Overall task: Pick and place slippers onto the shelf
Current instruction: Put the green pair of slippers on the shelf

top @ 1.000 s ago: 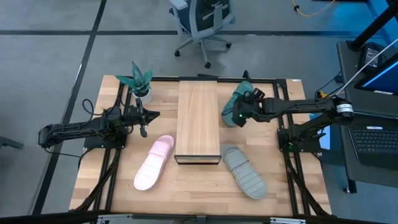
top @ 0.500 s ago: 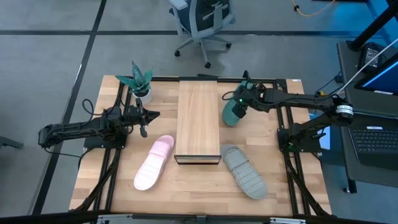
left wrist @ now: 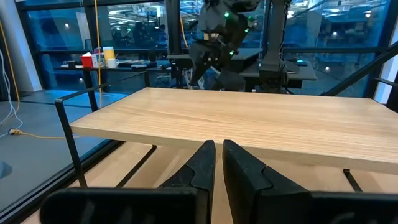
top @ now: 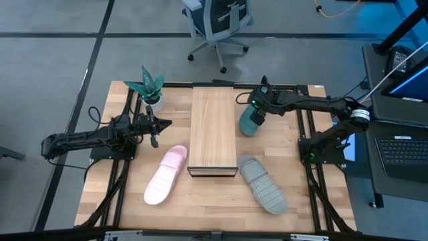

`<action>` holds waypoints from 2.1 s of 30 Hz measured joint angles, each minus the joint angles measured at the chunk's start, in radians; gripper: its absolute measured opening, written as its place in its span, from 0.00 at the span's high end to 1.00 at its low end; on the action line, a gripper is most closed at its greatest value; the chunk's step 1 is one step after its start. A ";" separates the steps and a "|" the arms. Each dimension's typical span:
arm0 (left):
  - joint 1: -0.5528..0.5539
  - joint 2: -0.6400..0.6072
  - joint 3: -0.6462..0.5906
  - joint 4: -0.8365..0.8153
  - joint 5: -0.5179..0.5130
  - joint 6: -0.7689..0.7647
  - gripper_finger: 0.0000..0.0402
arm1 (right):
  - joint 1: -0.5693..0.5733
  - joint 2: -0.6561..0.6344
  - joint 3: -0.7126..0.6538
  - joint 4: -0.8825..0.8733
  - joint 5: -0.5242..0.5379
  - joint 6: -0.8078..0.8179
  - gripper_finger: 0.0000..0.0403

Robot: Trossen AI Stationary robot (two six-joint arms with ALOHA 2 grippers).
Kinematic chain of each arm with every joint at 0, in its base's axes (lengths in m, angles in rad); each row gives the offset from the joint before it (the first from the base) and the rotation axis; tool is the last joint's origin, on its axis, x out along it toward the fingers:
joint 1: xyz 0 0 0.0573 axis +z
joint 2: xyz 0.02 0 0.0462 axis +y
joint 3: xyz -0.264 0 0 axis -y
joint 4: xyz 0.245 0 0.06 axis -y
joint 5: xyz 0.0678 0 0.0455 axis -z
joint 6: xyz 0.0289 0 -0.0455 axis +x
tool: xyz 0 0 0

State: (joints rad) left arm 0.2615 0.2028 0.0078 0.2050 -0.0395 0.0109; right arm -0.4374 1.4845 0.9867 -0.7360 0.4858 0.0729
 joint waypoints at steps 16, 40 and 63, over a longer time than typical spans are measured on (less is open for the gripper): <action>0.000 0.000 0.000 -0.001 0.000 -0.001 0.94 | -0.051 0.015 0.000 0.092 -0.016 -0.064 0.31; 0.000 0.000 0.000 -0.003 -0.001 -0.001 0.94 | -0.065 0.156 0.002 0.089 0.105 -0.082 0.31; 0.000 0.000 0.000 -0.003 -0.001 0.000 0.94 | -0.090 0.176 0.002 0.079 0.144 -0.055 0.31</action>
State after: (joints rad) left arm 0.2611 0.2028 0.0078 0.2024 -0.0402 0.0109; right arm -0.5272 1.6610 0.9884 -0.6568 0.6295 0.0181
